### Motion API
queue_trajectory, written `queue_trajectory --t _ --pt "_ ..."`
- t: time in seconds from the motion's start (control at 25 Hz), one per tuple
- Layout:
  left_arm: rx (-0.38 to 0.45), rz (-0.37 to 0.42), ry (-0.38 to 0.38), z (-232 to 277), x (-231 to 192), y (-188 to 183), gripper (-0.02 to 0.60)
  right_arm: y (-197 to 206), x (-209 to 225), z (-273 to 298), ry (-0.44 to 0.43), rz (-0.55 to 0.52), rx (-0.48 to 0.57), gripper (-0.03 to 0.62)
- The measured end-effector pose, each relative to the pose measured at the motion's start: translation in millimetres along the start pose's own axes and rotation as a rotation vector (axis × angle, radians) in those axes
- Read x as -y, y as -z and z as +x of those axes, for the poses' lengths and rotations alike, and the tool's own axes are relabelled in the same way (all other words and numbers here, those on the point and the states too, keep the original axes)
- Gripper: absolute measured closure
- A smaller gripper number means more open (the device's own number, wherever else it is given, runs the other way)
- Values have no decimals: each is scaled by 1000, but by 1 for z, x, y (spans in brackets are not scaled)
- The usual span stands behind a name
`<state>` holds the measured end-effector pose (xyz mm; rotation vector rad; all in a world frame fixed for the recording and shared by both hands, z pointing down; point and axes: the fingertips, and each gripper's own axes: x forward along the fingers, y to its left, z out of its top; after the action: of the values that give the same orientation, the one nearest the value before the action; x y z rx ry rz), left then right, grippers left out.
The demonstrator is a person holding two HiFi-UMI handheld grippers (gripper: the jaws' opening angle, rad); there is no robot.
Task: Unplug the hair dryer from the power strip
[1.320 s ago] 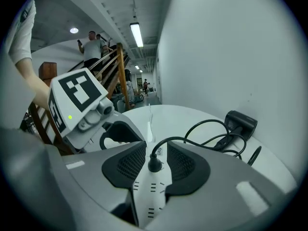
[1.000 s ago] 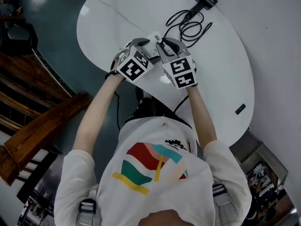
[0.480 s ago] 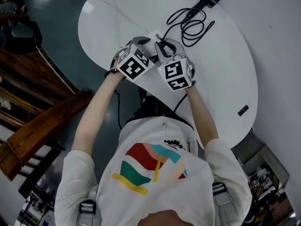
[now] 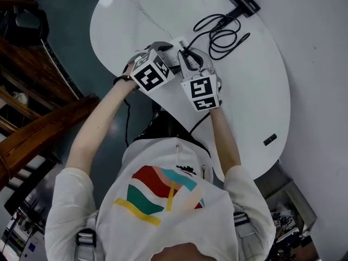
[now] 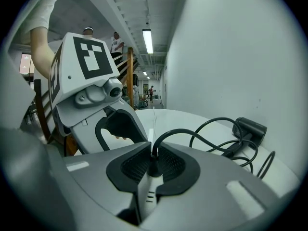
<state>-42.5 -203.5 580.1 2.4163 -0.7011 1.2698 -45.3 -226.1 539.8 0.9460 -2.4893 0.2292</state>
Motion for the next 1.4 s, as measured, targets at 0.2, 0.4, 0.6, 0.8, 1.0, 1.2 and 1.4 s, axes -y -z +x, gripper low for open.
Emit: queue_trajectory --t 0.2,0.4,0.6,0.8,1.0,1.2,1.4 --pt "-32 4 0 -1 -2 -1 270 -85 -4 -19 -82 64 346 536" --pt "-13 -24 4 0 4 0 281 -165 3 -55 -143 124 545 533" --pt "12 -28 -17 -4 -4 -4 282 -155 12 -65 -113 110 509 531" --pt "-34 -18 -1 -2 0 -4 282 -149 9 -72 -101 90 474 530" --pt "-49 -19 3 -1 1 0 282 -145 4 -78 -101 72 445 530" --pt "-44 -40 -11 0 0 0 281 -136 8 -89 -90 72 420 530" --pt "-73 -24 -26 -3 -4 -3 281 -123 13 -99 -60 76 392 530"
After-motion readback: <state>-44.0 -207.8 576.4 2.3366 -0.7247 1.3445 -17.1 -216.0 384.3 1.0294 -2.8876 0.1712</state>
